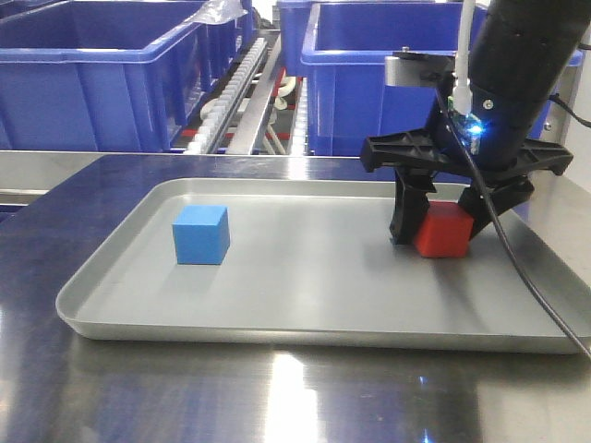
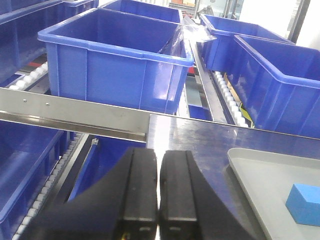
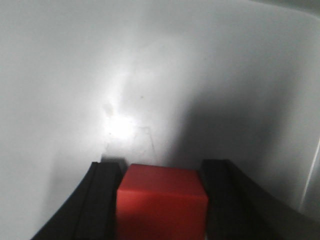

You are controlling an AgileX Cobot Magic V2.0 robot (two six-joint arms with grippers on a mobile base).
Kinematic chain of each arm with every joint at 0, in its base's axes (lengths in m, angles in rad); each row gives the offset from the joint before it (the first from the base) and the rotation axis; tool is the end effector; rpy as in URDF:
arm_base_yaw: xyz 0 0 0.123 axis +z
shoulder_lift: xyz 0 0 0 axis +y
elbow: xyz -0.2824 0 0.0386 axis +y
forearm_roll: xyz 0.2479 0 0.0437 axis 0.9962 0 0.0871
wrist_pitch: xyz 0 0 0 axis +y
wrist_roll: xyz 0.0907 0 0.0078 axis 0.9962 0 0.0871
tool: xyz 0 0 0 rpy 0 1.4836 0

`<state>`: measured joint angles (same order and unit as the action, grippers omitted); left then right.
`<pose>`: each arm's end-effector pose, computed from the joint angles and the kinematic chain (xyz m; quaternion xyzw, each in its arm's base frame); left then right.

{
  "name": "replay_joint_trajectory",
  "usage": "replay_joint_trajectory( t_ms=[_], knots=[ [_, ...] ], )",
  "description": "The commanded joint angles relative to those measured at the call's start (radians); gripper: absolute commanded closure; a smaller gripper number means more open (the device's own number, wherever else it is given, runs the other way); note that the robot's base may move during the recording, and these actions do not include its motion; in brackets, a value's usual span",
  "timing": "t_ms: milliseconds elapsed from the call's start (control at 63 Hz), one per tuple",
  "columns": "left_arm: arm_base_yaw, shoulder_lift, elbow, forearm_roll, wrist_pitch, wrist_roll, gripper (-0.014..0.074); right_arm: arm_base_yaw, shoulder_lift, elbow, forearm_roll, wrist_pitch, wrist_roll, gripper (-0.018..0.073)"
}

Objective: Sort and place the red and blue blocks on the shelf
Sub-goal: 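Lower the right gripper over the red cube and close on it, then lift the red cube with the right gripper off the tray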

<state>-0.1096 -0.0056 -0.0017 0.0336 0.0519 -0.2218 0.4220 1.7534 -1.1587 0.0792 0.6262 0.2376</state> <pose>0.0556 -0.0060 0.2093 -0.0278 0.6913 -0.1065 0.7141 0.3245 0.1503 0.2086 -0.0636 0.9737 0.0982 0.1954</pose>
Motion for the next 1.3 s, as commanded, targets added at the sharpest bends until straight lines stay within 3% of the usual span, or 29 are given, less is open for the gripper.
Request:
replay_joint_trajectory(
  t_ms=[0,270,508,794,1287],
  knots=[
    [0.001,-0.016,0.036,-0.006,-0.084,-0.006,0.047,0.001,-0.046,-0.029,0.0,0.002,-0.006,0.0349],
    [0.001,-0.016,0.036,-0.006,-0.084,-0.006,0.047,0.001,-0.14,-0.029,-0.004,0.0,-0.006,0.0512],
    [0.001,-0.016,0.036,-0.006,-0.084,-0.006,0.047,-0.006,-0.338,-0.011,-0.048,-0.098,-0.006,0.051],
    [0.001,-0.016,0.036,-0.006,-0.084,-0.006,0.047,-0.01,-0.619,0.127,-0.175,-0.236,-0.006,0.051],
    [0.001,-0.016,0.036,-0.006,-0.084,-0.006,0.047,-0.248,-1.105,0.481,-0.178,-0.231,-0.006,0.051]
  ],
)
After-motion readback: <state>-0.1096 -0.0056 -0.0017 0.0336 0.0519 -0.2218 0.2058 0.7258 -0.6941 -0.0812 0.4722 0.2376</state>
